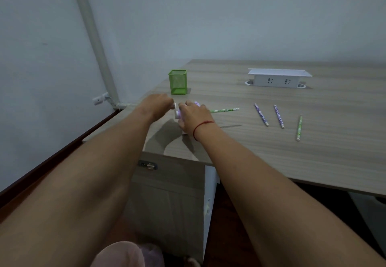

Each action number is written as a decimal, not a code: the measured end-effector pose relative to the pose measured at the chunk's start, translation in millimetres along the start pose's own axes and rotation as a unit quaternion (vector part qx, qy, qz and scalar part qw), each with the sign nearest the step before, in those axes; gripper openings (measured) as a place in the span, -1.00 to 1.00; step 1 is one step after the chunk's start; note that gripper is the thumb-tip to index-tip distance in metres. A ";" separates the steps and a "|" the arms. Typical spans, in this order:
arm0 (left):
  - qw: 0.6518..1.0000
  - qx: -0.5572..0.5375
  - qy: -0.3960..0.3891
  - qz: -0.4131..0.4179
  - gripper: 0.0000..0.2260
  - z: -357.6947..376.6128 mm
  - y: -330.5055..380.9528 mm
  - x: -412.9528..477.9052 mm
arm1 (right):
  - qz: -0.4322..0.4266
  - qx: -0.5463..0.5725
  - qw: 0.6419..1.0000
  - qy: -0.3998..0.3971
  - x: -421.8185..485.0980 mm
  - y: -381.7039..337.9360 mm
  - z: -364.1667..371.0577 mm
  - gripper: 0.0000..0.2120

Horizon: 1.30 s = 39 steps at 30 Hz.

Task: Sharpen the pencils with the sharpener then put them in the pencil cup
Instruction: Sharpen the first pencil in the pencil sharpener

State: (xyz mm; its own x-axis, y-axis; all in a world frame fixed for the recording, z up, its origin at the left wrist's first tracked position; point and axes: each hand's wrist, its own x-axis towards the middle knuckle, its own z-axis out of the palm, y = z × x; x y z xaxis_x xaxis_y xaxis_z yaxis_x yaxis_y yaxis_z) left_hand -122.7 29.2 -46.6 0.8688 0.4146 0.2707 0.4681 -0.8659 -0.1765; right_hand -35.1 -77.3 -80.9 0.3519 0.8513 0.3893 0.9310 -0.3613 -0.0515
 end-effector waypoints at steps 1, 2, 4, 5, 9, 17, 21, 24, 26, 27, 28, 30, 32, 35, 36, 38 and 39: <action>1.000 0.004 0.013 0.005 -0.76 -5.5 0.2 -0.8 | 0.001 0.000 1.000 -0.006 1.4 0.1 -0.6 -0.69; 1.000 0.009 0.025 0.010 -0.76 -8.3 1.6 -2.5 | -0.001 -0.002 1.000 -0.009 2.0 0.7 -1.3 -0.69; 0.999 0.010 0.035 0.012 -0.76 -10.8 5.8 -7.9 | -0.008 -0.011 1.000 -0.008 1.9 1.4 -2.5 -0.68; 0.999 0.007 0.037 0.011 -0.77 -12.4 7.5 -10.5 | -0.008 -0.012 1.000 -0.010 1.2 1.2 -3.3 -0.68; 0.998 0.008 0.061 0.020 -0.80 -20.8 9.5 -23.1 | 0.009 -0.007 1.000 -0.024 1.7 -1.8 -5.3 -0.65; 0.995 0.000 0.099 0.011 -0.84 -10.1 25.0 -55.4 | 0.035 -0.008 0.999 -0.031 -0.1 -8.1 -6.7 -0.66; 0.998 -0.020 0.064 -0.008 -0.82 14.0 32.7 -68.5 | 0.047 0.000 0.999 -0.028 0.9 -9.3 -6.7 -0.68; 0.999 -0.029 0.030 -0.031 -0.78 19.8 37.7 -68.8 | 0.046 0.001 0.998 -0.031 2.8 -8.9 -6.2 -0.67; 0.999 -0.035 0.003 -0.038 -0.75 19.2 38.3 -65.8 | 0.046 0.009 0.998 -0.028 2.4 -8.5 -3.7 -0.67; 0.998 -0.040 -0.017 -0.043 -0.75 19.3 38.4 -64.2 | 0.045 0.010 0.999 -0.022 1.7 -8.2 -2.1 -0.68; 0.997 -0.046 -0.039 -0.052 -0.74 19.3 39.0 -62.5 | 0.044 0.008 0.999 -0.016 0.8 -7.9 -0.1 -0.68; 0.993 -0.057 -0.078 -0.066 -0.72 19.6 39.1 -56.9 | 0.040 0.003 0.999 -0.004 0.3 -7.2 3.0 -0.69; 0.989 -0.069 -0.110 -0.070 -0.72 20.0 37.1 -48.2 | 0.042 0.005 0.999 0.003 0.4 -7.1 4.8 -0.70; 0.986 -0.087 -0.131 -0.061 -0.69 23.5 29.0 -35.6 | 0.039 0.005 0.999 0.012 -1.5 -6.0 7.5 -0.69; 0.986 -0.084 -0.134 -0.054 -0.69 25.8 26.7 -32.6 | 0.038 0.005 0.999 0.015 -3.1 -5.7 8.8 -0.69; 0.987 -0.073 -0.137 -0.040 -0.72 31.3 21.4 -26.9 | 0.040 0.007 0.999 0.021 -3.5 -5.8 11.4 -0.69; 0.988 -0.064 -0.135 -0.034 -0.74 33.8 17.8 -24.6 | 0.040 0.008 0.999 0.025 -3.7 -6.6 12.9 -0.69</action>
State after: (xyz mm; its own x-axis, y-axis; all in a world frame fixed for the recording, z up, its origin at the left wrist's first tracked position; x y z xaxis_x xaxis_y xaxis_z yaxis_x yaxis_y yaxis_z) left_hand -130.3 13.0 -88.3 0.8551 0.5183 0.0131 0.5184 -0.8542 -0.0409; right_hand -41.3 -73.2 -93.8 0.4212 0.7996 0.4282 0.9014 -0.4214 -0.0997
